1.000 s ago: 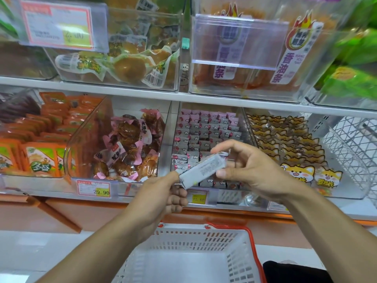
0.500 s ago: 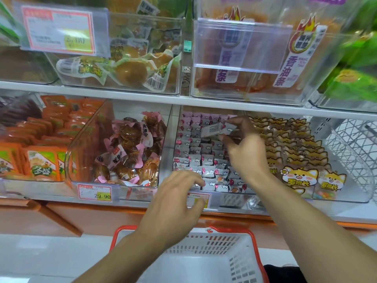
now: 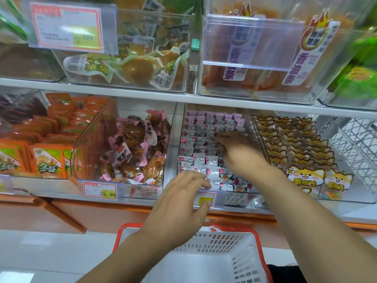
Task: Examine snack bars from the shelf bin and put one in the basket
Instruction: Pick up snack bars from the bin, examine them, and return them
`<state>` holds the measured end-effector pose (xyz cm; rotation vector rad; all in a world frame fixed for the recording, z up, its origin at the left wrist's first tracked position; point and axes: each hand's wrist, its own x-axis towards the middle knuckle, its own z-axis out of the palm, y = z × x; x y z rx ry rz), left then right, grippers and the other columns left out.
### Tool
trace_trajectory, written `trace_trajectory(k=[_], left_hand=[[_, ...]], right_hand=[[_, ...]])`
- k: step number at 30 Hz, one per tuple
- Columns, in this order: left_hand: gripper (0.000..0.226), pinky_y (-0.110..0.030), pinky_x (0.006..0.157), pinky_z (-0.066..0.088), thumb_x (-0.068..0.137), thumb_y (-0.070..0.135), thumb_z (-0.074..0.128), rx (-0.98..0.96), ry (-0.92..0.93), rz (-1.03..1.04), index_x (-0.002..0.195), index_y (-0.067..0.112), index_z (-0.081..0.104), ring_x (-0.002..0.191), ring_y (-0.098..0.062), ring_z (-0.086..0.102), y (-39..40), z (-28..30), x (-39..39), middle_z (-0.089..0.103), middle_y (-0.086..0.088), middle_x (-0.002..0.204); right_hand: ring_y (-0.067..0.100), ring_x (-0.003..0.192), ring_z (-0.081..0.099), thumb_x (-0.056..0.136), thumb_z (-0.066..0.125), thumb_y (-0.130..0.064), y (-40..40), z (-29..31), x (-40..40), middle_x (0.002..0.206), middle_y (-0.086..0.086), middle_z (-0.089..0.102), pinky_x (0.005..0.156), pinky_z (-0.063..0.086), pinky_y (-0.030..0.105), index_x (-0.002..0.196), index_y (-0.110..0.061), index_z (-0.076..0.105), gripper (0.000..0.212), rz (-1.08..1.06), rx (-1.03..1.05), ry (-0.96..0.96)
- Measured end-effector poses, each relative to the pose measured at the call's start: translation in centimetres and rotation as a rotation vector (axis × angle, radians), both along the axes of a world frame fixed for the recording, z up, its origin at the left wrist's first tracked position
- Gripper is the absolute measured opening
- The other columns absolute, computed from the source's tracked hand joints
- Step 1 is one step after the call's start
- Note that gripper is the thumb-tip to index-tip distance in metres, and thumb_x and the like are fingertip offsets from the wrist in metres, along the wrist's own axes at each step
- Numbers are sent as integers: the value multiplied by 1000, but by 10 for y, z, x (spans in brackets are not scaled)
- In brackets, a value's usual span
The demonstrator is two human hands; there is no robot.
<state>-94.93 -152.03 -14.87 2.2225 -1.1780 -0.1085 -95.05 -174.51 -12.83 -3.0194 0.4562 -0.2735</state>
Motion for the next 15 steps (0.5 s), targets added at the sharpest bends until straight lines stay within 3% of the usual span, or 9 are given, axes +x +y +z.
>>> trace_trajectory(k=[5,9,12,15], left_hand=[[32,7,95,7,94,42,61,5,3,-23,125,39,55,128,12,27,1,0,1,43,26,137],[29,6,97,9,94,42,62,0,8,-37,122,39,57,130,12,26,1,-1,0,42,27,137],[28,5,98,10,94,41,63,-11,19,-43,121,40,57,131,14,25,3,-1,0,41,28,137],[27,6,100,8,93,38,64,-31,27,-42,120,39,59,131,16,23,4,0,-1,43,28,137]], right_hand=[[33,129,48,88,60,4,-9,12,1,135,5,62,112,31,44,134,-24,63,54,-142,-102,-104],[33,142,38,93,58,-2,-7,12,6,144,9,56,118,25,46,137,-31,59,53,-202,-188,105],[30,140,42,94,59,-6,-5,14,7,138,8,62,120,25,46,118,-32,69,36,-238,-141,97],[28,127,53,94,62,-9,-2,18,4,122,1,69,115,32,42,96,-32,66,23,-249,-18,16]])
